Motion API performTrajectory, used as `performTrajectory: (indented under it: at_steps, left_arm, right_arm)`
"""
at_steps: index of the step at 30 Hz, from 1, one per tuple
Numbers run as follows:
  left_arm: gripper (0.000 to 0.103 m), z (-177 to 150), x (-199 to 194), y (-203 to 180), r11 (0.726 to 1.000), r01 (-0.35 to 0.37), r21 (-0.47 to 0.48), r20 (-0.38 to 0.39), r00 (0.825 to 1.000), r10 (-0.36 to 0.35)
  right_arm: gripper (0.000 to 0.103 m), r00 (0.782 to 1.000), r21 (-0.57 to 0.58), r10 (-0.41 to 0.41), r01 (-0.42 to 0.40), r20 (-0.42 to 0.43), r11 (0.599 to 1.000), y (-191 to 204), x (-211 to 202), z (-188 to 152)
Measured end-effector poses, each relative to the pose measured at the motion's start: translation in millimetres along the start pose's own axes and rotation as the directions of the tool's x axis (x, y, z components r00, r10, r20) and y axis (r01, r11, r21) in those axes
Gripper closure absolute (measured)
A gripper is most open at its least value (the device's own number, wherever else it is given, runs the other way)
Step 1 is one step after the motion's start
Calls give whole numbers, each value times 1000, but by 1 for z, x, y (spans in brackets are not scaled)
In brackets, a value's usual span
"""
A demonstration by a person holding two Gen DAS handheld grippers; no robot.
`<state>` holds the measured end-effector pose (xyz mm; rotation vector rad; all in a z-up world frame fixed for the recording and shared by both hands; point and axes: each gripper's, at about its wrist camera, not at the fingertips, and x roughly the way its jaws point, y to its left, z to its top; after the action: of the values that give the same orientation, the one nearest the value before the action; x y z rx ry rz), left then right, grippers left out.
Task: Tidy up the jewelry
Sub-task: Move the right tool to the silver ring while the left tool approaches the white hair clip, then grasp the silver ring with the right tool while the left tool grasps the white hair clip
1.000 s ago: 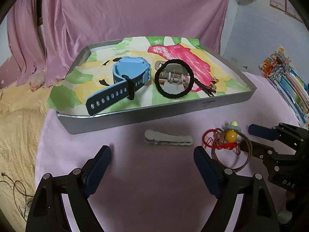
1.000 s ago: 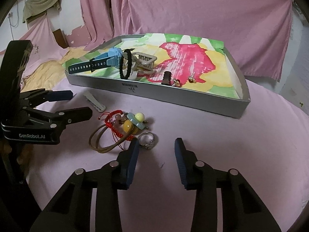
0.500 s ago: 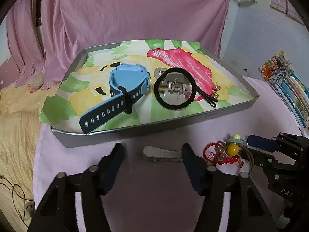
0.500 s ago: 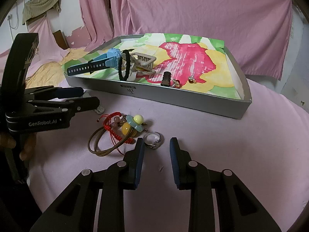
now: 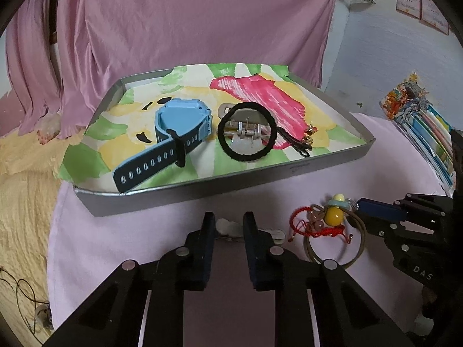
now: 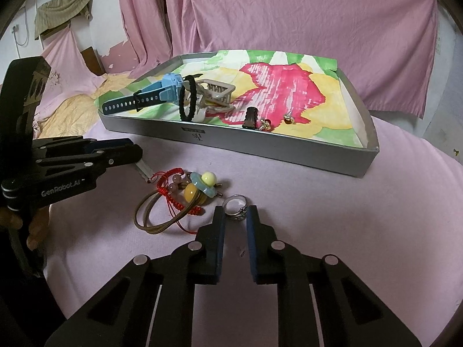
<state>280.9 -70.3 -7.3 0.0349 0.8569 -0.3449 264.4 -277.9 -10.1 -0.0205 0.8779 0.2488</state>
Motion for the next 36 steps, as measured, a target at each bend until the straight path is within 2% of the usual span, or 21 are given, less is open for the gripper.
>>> performTrajectory:
  at_steps: [11, 20, 22, 25, 27, 36]
  left_arm:
    - [95, -14, -20, -3, 999, 43, -31, 53, 998, -42]
    - [99, -29, -20, -16, 996, 85, -10, 18, 996, -85]
    - [99, -32, -19, -18, 996, 89, -2, 7, 996, -89]
    - [99, -33, -17, -21, 995, 95, 10, -4, 995, -95]
    - [99, -33, -16, -23, 995, 98, 20, -12, 995, -97]
    - [99, -32, -12, -29, 994, 100, 36, -22, 995, -99]
  right_arm:
    - [98, 1000, 14, 11, -11, 14, 1000, -1, -1, -5]
    - [97, 1000, 32, 26, -26, -1, 999, -4, 3, 1]
    - [96, 1000, 13, 19, -18, -7, 1000, -2, 5, 3]
    - [88, 1000, -8, 13, -13, -12, 1000, 0, 7, 7]
    - [77, 1000, -21, 12, -12, -14, 1000, 2, 8, 9]
    - [77, 1000, -58, -5, 5, -11, 998, 3, 13, 16]
